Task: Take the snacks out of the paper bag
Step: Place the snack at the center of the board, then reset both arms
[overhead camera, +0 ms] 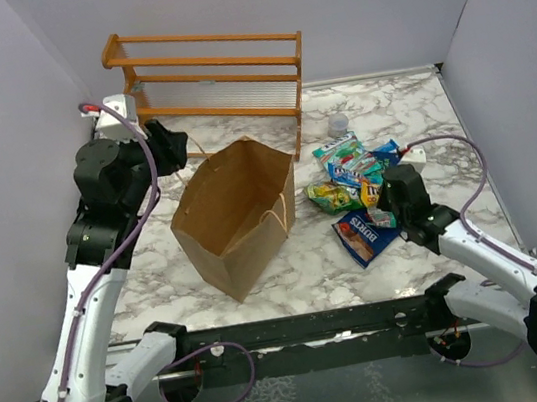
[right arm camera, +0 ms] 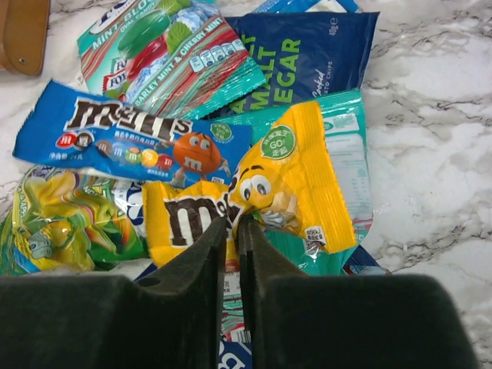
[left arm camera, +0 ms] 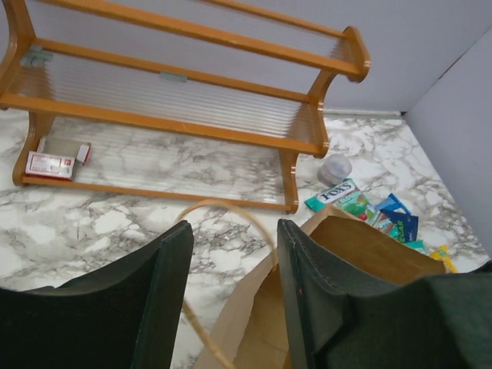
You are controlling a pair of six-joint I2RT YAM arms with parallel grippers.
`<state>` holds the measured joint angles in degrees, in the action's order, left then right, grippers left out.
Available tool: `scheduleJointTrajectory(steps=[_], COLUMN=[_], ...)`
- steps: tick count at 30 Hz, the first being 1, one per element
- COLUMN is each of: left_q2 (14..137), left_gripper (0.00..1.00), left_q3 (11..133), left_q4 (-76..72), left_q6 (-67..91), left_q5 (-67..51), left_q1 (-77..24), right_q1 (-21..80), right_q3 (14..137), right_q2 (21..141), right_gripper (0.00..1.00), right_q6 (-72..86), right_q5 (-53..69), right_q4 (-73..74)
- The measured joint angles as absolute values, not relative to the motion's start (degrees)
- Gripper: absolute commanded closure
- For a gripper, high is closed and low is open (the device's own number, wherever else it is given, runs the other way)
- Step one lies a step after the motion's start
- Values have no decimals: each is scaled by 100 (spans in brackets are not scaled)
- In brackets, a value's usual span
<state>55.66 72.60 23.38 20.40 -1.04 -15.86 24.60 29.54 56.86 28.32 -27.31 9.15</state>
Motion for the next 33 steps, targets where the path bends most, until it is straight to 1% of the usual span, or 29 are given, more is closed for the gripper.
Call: scheduleJointTrajectory(steps=[1,2,3,4,5,6,7,8,9,12,17,20,25,33], left_q2=[5559,5535,5498,5459,5424,5406,5400,5402,5404,5367,5242,5168,4864,3863], left_gripper=[44,42,41,40,30,22,18,17,17,16,16,16,16,16], left_q3=[7360,7454,7529,7585,7673,7762,7874,8018,8156,8372,8388,8403,8554,8514], left_q4=[2373,2410,2425,2456,2508,2545,2571,2611,2635,2644,2674,2679,2626,2088], left_q6=[2040,2032,2025,2023,2021,2016,2003,1986,1970,1964,1973,1981,1981,1999], left_q5=[-119,-145,-158,-172,-185,-198,-202,-213,-220,-244,-263,-270,-270,-123], left_q1=[-1586,-1586,-1586,-1586,-1586,-1586,-1586,-1586,-1586,-1586,-1586,-1586,-1586,-1586], right_q1=[2451,2432,2425,2425,2425,2425,2425,2425,2425,2425,2425,2425,2425,2425], right_q3=[2897,2849,2838,2838,2860,2897,3011,3181,3288,4136,5623,6508,7634,8600], right_q2=[5618,5568,5557,5557,5546,5522,5459,5384,5345,4941,4416,4285,4060,3590], right_gripper=[72,60,46,25,5,0,1,1,1,1,1,1,1,1], right_q6=[2840,2849,2849,2825,2794,2749,2751,2727,2703,2644,2565,2506,2093,1372], right_q5=[-2709,-2663,-2617,-2569,-2471,-2399,-2250,-2147,-1999,-1835,-1656,-1658,-1439,-604], right_q4=[913,904,904,899,928,982,1135,1295,1472,1708,1988,2071,2145,1796])
